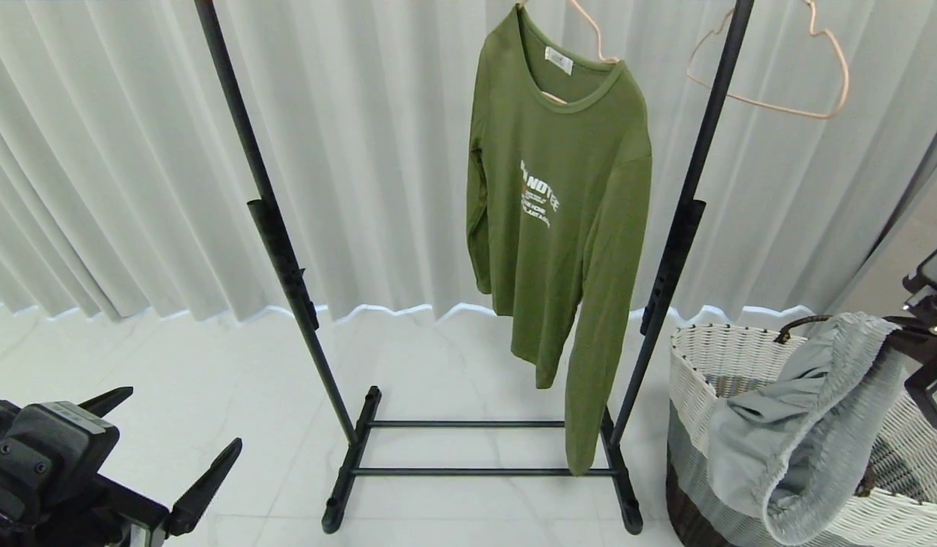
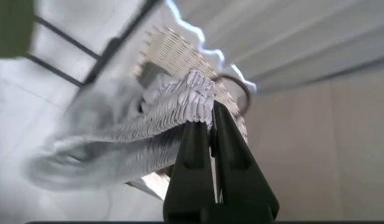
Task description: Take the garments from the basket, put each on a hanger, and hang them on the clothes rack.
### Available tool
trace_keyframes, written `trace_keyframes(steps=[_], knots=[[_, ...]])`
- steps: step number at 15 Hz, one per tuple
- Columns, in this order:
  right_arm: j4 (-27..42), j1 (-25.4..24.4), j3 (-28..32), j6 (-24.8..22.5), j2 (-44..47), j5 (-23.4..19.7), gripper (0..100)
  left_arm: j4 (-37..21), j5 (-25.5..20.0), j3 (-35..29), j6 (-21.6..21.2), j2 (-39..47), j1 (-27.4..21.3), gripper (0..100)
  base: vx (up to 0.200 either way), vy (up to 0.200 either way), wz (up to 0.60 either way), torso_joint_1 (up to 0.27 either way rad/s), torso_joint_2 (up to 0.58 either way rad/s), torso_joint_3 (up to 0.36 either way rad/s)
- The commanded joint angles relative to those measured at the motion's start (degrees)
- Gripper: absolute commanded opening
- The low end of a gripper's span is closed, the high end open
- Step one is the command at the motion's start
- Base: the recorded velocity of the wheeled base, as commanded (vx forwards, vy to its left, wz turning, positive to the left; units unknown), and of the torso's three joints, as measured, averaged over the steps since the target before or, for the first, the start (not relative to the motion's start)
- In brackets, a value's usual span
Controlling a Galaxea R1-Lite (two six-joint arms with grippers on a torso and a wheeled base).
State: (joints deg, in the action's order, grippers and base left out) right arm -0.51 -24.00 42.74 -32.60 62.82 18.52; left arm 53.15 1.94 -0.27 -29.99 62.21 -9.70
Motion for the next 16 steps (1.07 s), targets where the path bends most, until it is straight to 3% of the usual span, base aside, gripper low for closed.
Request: trace_keyframes(steps=[1, 3, 8, 13, 16], knots=[[0.0, -2.6, 1.5, 0.3, 1.2, -0.1, 0, 0.0, -0.4, 0.0, 0.1, -0.2, -0.2, 100, 0.0, 0.0, 0.0, 0.0, 0.0, 0.0], [0.0, -6.9, 4.5, 1.9, 3.5, -0.2, 0, 0.0, -1.2, 0.1, 0.0, 0.0, -1.1, 100, 0.0, 0.0, 0.0, 0.0, 0.0, 0.0], [-0.1, -21.3, 13.9, 11.7, 9.7, -0.2, 0, -0.2, -1.8, 0.1, -0.5, 1.6, -2.4, 100, 0.0, 0.0, 0.0, 0.0, 0.0, 0.0], [-0.5, -26.4, 19.0, 14.8, 12.8, -0.4, 0, -2.5, -8.4, 0.2, 0.2, 1.2, -4.6, 100, 0.0, 0.0, 0.0, 0.0, 0.0, 0.0], [-0.5, -27.4, 19.9, 15.5, 13.0, -0.8, 0, -4.4, -11.5, -0.9, 1.2, 1.5, -11.7, 100, 0.0, 0.0, 0.0, 0.0, 0.0, 0.0]])
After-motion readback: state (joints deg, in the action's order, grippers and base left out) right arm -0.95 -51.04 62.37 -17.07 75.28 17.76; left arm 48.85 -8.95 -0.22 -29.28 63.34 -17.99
